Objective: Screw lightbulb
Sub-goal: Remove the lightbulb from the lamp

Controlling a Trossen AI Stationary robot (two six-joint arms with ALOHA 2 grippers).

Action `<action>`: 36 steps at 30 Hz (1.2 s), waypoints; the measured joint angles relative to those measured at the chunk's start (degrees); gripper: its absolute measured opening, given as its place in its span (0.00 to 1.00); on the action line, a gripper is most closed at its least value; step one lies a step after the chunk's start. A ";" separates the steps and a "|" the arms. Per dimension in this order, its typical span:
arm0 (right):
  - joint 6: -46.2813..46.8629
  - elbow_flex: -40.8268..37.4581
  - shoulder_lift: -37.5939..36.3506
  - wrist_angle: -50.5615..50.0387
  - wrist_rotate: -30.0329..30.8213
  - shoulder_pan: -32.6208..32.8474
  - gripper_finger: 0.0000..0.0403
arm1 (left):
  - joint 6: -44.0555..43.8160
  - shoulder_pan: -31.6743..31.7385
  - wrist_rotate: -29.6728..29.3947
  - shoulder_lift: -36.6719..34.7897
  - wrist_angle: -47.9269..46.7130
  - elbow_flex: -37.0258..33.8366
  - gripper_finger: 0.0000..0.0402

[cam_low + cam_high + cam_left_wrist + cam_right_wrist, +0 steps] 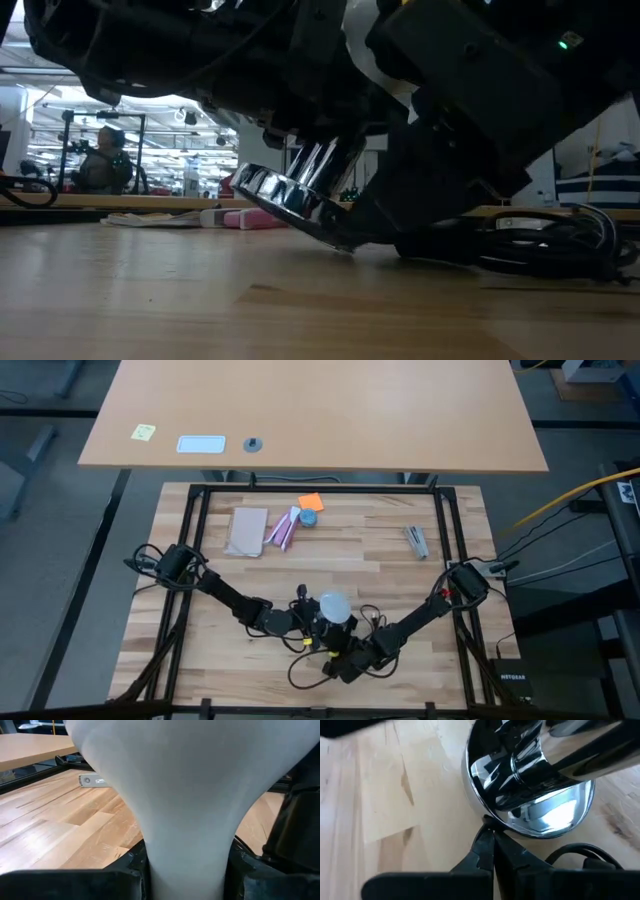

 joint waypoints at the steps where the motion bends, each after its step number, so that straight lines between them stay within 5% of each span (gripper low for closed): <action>1: -0.09 -0.02 0.00 0.53 0.27 0.00 0.01 | -0.04 0.00 -0.08 0.00 0.03 0.00 0.32; 7: -2.38 -0.01 0.00 2.06 0.05 0.00 0.01 | -0.14 -0.02 -0.10 0.02 -0.03 0.00 0.32; 15: 6.35 0.57 -0.58 -13.31 -2.88 0.04 0.01 | 0.15 0.11 -0.46 0.29 0.40 -0.15 0.41; 25: 6.35 0.35 -2.57 -25.86 -2.86 0.04 0.01 | -3.05 0.22 -0.24 0.33 0.37 -0.17 0.49; 36: 9.57 0.33 -3.39 -35.54 -3.62 0.02 0.01 | -2.86 -0.36 -0.13 0.28 0.12 -0.15 0.48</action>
